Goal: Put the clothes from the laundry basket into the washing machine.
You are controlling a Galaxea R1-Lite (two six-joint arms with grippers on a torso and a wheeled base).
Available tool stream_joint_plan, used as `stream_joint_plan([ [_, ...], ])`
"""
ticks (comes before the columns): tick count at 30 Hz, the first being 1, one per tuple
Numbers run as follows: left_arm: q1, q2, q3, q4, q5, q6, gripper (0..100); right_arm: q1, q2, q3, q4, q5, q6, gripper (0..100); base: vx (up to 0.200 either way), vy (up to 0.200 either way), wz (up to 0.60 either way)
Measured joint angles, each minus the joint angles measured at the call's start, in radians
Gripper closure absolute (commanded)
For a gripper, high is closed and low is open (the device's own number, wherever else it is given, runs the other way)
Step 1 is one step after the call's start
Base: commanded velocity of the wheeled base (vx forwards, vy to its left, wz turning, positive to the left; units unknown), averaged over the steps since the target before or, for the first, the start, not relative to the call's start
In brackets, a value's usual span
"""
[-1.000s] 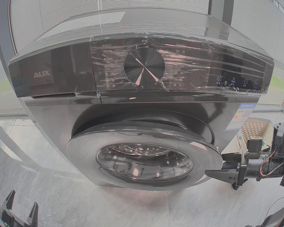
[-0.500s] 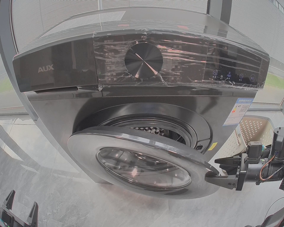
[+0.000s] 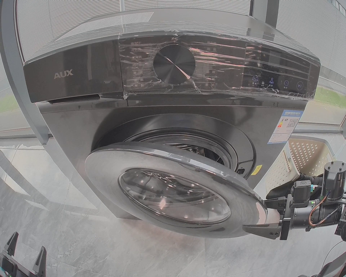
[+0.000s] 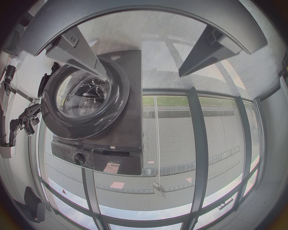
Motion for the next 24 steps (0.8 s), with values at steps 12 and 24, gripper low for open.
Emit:
stream_joint_plan([
  [12,0.000,0.000,0.000,0.000,0.000,0.000,0,0.021,-0.013,-0.001,-0.003,-0.053,-0.004,0,-0.100,0.000,0.00],
  [24,0.000,0.000,0.000,0.000,0.000,0.000,0,0.063,0.029,-0.009,-0.001,-0.061,-0.002,0,0.000,0.000,0.00],
])
